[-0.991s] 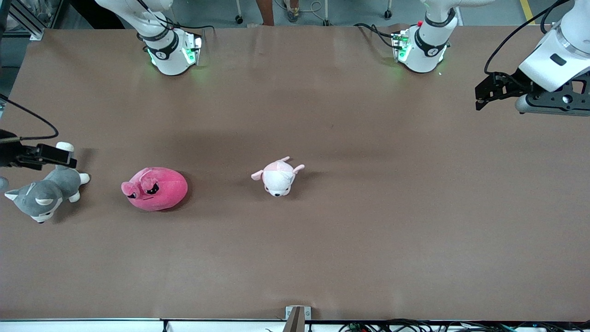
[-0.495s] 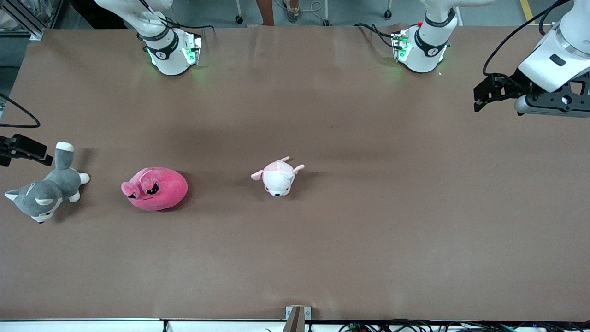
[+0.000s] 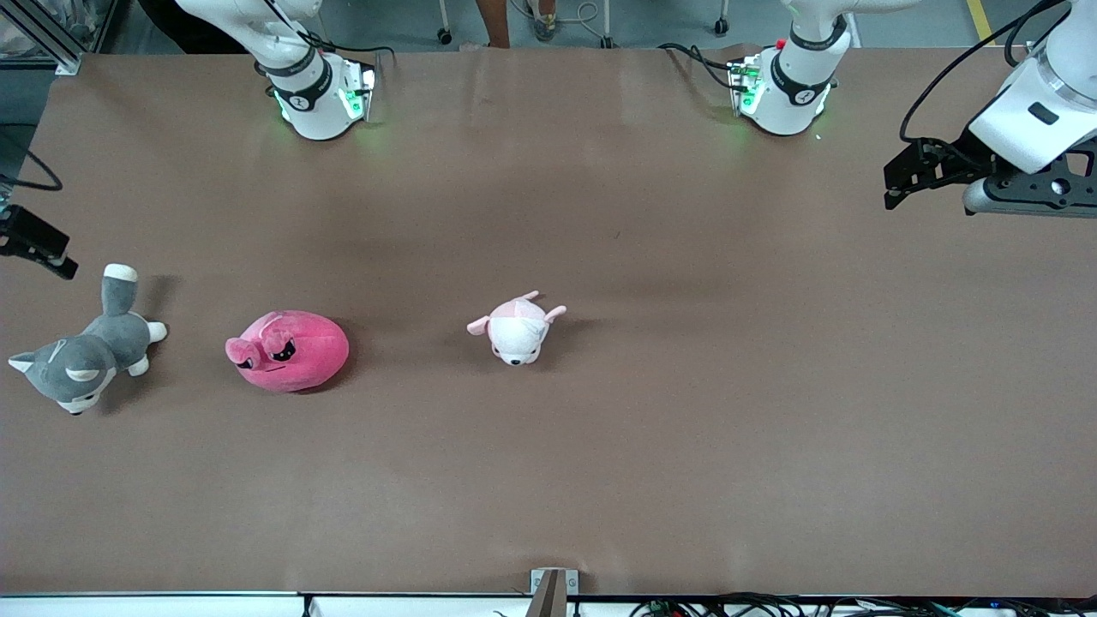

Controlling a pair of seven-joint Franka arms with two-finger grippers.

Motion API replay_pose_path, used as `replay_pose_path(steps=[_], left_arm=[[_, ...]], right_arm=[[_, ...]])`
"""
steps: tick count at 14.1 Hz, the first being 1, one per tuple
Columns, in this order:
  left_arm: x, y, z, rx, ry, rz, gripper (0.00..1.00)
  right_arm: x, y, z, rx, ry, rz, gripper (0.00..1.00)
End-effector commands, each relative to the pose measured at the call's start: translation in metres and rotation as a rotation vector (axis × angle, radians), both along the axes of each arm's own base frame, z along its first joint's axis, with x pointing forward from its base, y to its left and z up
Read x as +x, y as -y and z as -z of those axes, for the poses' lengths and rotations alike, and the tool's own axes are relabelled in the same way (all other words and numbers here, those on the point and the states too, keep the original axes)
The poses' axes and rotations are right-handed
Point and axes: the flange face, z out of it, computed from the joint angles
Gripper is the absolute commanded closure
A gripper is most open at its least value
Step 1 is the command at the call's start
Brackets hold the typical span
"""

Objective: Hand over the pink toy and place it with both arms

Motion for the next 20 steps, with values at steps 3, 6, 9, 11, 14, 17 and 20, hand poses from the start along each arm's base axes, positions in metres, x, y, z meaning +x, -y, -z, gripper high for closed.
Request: replay_pose_path(steps=[3,6,9,11,14,17,20], left_arm=[[-0.003,-0.001,-0.005,-0.018,0.006,-0.076,0.00],[0.001,0.001,-0.007,-0.019,0.011,-0.061,0.00],[0.007,0.000,-0.012,-0.016,0.024,-0.061,0.00],[0.007,-0.002,-0.012,-0.009,0.021,-0.061,0.00],[0.006,-0.002,-0.012,-0.007,0.017,-0.058,0.00],[0.004,-0.002,-0.013,-0.005,0.011,-0.058,0.00],[0.003,-0.002,-0.014,-0.004,0.006,-0.058,0.00]], right_arm=[[-0.034,-0.002,0.007,-0.013,-0.025,0.028,0.00],[-0.038,-0.001,0.008,-0.011,-0.047,0.031,0.00],[-0.038,-0.001,0.008,-0.003,-0.049,0.033,0.00],[-0.038,0.000,0.009,-0.002,-0.051,0.036,0.00],[-0.039,0.000,0.012,-0.001,-0.055,0.036,0.00],[-0.039,0.000,0.011,-0.001,-0.054,0.036,0.00],[-0.041,0.000,0.009,-0.002,-0.045,0.034,0.00]])
